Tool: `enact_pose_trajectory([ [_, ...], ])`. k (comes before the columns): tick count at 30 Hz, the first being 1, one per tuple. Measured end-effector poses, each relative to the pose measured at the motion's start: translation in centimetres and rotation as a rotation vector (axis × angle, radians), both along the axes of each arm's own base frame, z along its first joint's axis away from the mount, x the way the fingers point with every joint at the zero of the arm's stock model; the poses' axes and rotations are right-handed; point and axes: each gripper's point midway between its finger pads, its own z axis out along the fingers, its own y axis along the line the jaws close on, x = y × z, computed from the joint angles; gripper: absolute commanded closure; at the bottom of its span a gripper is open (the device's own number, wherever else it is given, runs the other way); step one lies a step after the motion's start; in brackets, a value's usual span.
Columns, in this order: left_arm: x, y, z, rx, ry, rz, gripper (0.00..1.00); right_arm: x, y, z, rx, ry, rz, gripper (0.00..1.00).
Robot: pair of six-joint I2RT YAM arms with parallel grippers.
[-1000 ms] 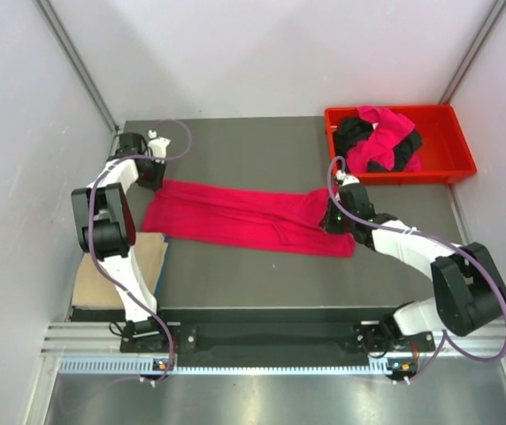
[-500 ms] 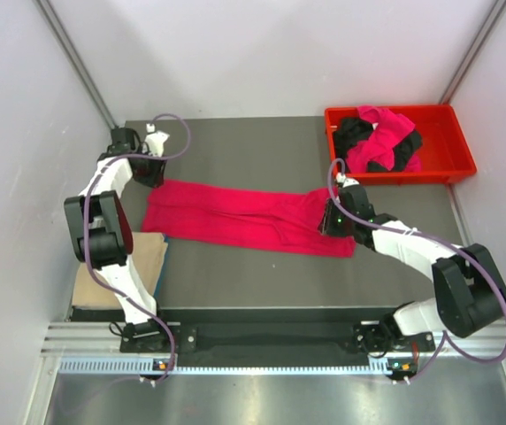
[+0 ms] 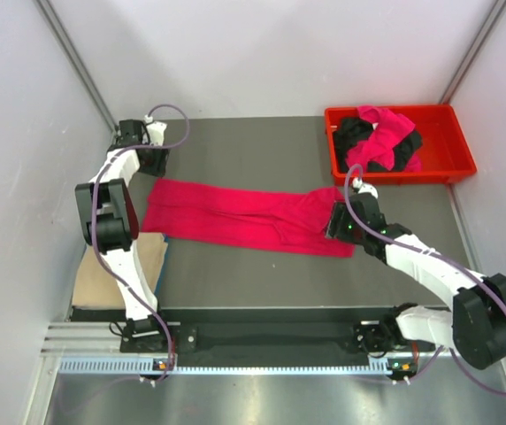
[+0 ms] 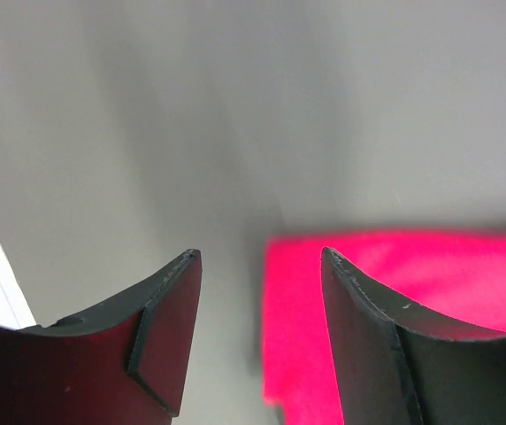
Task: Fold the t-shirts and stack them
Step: Fold the tshirt
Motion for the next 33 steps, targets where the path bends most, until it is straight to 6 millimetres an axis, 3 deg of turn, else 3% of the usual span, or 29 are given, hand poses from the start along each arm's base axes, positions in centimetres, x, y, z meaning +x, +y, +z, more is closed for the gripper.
enact_pose_trajectory([
  [3,1.7,0.5,-1.2,0.003,-0.004,0.024,0.38,-1.2,-0.7,-1.9,-0.020,0.057,-0.019,0.39],
  [7,1.5,0.2,-3.9,-0.013,0.044,0.019,0.40,-2.0,-1.4,-3.4,-0.041,0.096,-0.035,0.44],
  [10,1.5,-0.2,-4.1,-0.024,0.037,0.007,0.57,-2.7,-1.8,-4.4,-0.055,0.121,-0.042,0.55],
  [13,0.9,-1.5,-4.3,-0.037,0.036,-0.029,0.86,-2.9,-2.1,-5.4,-0.073,0.148,-0.046,0.79],
  [15,0.3,-2.6,-4.4,-0.043,0.044,-0.062,1.00,-2.5,-2.2,-5.6,-0.080,0.142,-0.048,0.87],
  [17,-0.5,-3.4,-4.5,-0.048,0.053,-0.097,1.00,-2.2,-2.2,-5.8,-0.086,0.149,-0.047,0.94],
  [22,-4.0,-4.9,-4.7,-0.068,0.081,-0.179,1.00,0.2,-1.1,-5.7,-0.111,0.150,-0.009,0.98],
  [23,-5.8,-5.5,-4.8,-0.076,0.107,-0.213,1.00,1.4,-0.6,-5.6,-0.118,0.141,0.009,0.98],
  [25,-7.0,-5.9,-4.9,-0.068,0.107,-0.248,1.00,2.4,-0.1,-5.6,-0.136,0.155,0.036,0.98],
  [29,-11.4,-7.8,-5.1,-0.072,0.151,-0.349,1.00,7.3,2.1,-5.3,-0.156,0.136,0.088,0.97],
  [33,-14.2,-9.6,-5.3,-0.079,0.178,-0.453,1.00,10.6,3.7,-5.2,-0.173,0.130,0.131,0.97],
])
